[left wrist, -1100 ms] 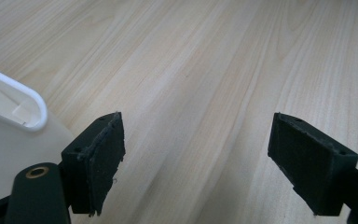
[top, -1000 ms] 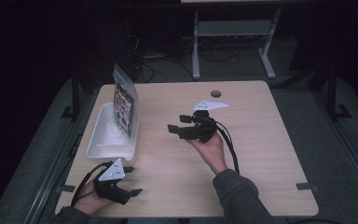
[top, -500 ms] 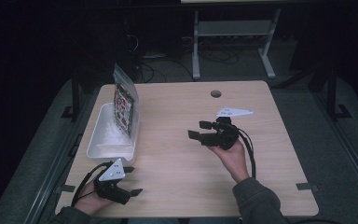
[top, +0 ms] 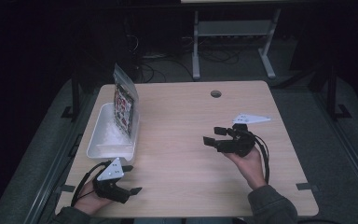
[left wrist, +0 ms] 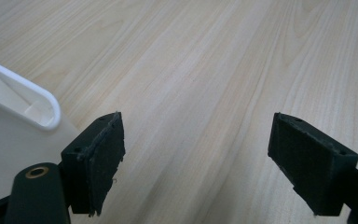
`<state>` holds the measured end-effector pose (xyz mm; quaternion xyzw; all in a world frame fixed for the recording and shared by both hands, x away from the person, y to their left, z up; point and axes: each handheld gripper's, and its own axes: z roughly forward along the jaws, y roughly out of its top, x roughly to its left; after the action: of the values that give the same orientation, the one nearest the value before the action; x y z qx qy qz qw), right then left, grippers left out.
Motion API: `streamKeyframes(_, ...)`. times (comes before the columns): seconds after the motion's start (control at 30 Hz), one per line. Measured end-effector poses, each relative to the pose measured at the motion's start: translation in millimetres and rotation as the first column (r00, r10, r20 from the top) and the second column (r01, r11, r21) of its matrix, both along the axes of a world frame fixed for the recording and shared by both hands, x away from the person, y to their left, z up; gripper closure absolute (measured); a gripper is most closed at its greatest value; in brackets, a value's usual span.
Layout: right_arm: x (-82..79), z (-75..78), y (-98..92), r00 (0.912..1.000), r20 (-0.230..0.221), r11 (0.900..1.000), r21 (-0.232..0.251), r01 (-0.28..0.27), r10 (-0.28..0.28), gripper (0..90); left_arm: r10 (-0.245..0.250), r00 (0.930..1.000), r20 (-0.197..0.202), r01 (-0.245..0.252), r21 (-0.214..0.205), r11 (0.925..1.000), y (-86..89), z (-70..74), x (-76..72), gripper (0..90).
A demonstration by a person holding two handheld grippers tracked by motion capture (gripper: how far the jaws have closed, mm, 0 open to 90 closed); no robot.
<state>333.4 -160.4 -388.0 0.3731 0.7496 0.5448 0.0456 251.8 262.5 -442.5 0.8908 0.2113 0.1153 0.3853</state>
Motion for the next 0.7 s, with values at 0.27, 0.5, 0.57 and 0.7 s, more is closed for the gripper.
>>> streamKeyframes(0.27,-15.3,-8.5,-24.9,0.9997,-0.012,0.9997,-0.002,0.023,-0.023,27.0,0.001,1.0,-0.003,-0.001,0.0,1.0,-1.1,0.0,-0.3,18.0)
streamKeyframes(0.5,-28.1,-16.7,-42.1,0.9992,-0.015,0.9994,-0.003,0.036,-0.036,26.4,0.003,1.0,-0.001,-0.003,-0.006,1.0,-1.0,0.2,-1.1,17.9)
streamKeyframes(0.57,-31.5,-19.0,-45.6,0.9991,-0.022,0.9992,-0.014,0.037,-0.037,26.4,0.002,1.0,0.001,-0.002,-0.01,1.0,-1.2,0.4,-1.1,17.9)
streamKeyframes(0.7,-39.4,-26.2,-54.0,0.9985,-0.033,0.999,-0.016,0.042,-0.043,26.2,-0.001,1.0,0.002,0.001,-0.012,0.9999,-1.8,0.6,-0.6,18.0)
